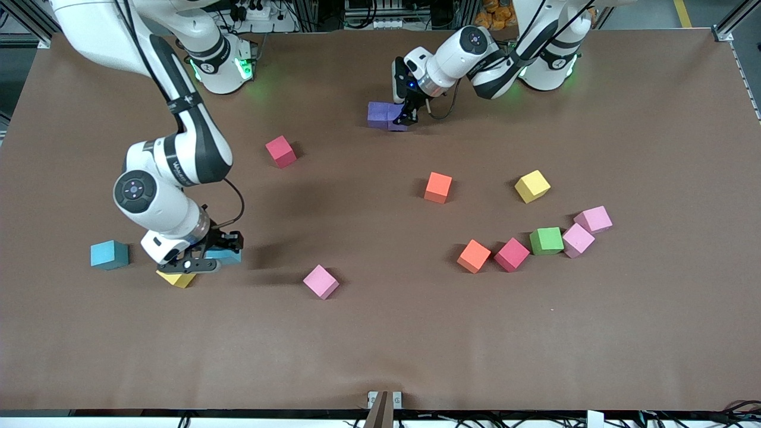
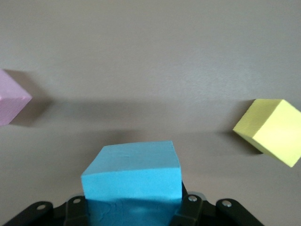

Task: Form number 2 with 11 blocks
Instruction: 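Open the left gripper beside the first purple block while the right gripper lifts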

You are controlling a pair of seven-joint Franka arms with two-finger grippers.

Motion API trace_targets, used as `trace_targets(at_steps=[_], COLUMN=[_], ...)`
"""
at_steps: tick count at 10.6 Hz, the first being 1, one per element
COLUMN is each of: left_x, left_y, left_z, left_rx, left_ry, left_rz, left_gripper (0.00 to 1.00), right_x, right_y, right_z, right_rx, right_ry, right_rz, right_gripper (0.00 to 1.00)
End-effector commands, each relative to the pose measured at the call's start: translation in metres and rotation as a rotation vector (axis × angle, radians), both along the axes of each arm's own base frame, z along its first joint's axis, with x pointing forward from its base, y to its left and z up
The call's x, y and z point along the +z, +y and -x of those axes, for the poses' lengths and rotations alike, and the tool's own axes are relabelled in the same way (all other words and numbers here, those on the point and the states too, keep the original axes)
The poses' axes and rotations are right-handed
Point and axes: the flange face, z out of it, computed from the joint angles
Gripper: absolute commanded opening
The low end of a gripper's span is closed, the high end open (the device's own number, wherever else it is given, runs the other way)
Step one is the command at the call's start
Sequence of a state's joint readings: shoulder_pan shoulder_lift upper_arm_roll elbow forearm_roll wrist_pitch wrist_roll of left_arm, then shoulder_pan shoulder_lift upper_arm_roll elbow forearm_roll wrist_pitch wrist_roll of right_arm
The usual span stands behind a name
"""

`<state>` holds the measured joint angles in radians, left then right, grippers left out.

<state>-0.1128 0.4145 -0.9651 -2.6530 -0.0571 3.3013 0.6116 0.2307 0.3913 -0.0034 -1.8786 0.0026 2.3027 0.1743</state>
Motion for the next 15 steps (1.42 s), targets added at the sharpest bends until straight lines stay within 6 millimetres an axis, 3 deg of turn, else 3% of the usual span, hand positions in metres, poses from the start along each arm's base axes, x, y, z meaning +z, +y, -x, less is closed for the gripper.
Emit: trace_targets(at_steps=[1,2,3,9,11,12,15], left_x=[-0.003,-0.004,-0.003,-0.003,-0.002,-0.002,0.004], left_y=[0.001,0.001,0.001,0.001,0.003,0.006,0.007], left_z=[0.005,0.006,0.006,0.006,0.006,0.008,0.007], left_rx=[-0.012,-0.013,-0.014,-0.022,-0.021,-0.017,0.001], left_ry=[-0.005,-0.002,-0.005,-0.012,-0.018,-0.028,-0.041], left_rz=[0.038,0.038,0.04,0.045,0.043,0.056,0.083], left_gripper=[0.48,0.57,1.0,1.0,1.0,1.0,1.0], right_x=[0.015,0.019,0.021,0.026,0.039,0.048,0.073], right_y=[0.006,0.006,0.012,0.022,0.034,0.04,0.084], right_z=[0.03,0.038,0.046,0.056,0.065,0.076,0.126], right_rx=[0.024,0.03,0.044,0.064,0.088,0.137,0.363], right_ry=[0.005,0.006,0.008,0.006,-0.005,0.008,0.011], right_rz=[-0.011,-0.011,-0.01,-0.011,-0.015,-0.011,-0.008], right_gripper=[0.52,0.52,0.52,0.52,0.52,0.52,0.52])
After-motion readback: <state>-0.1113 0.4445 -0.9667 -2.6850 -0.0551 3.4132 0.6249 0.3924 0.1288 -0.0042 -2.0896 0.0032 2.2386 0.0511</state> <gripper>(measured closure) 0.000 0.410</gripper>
